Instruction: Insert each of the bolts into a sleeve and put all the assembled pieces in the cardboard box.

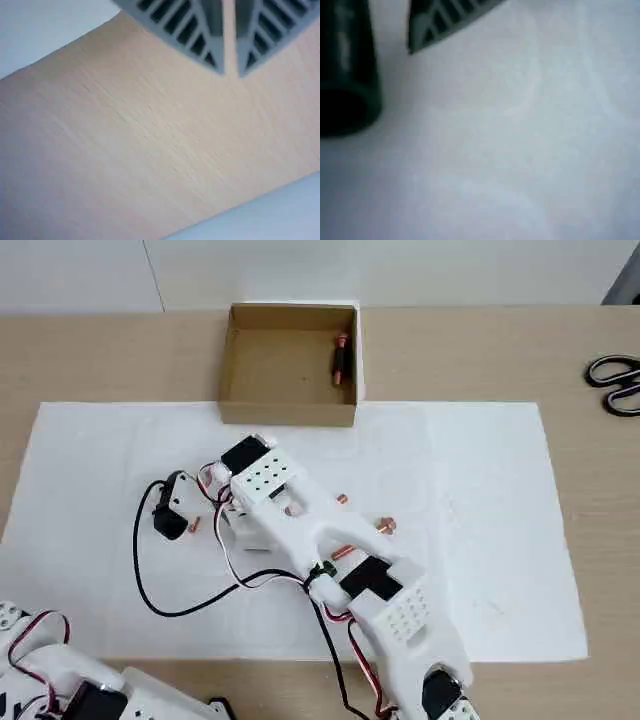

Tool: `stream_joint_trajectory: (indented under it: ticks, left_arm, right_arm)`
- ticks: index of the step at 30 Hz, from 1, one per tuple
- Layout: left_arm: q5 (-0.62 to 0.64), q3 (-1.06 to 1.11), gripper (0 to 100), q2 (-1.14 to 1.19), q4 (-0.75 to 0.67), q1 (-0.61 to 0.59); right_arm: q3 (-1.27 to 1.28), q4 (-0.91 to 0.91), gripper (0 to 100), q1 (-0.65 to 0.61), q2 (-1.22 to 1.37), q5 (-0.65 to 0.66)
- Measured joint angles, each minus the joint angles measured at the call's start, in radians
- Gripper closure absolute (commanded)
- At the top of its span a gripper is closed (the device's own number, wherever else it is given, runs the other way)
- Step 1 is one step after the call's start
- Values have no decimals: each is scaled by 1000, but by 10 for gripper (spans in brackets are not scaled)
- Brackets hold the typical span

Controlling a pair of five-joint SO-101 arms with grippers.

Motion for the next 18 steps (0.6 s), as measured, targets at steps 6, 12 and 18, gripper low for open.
stream_joint_trajectory:
  ticks: [6, 12, 18]
  left_arm:
    - [0, 0, 994, 0, 0, 0]
    - [0, 0, 994, 0, 0, 0]
    - [0, 0, 994, 0, 0, 0]
  right_arm:
    - [-5, -29, 764, 0, 17, 2]
    - [-5, -34, 765, -8, 17, 2]
    - [-3, -38, 765, -14, 17, 2]
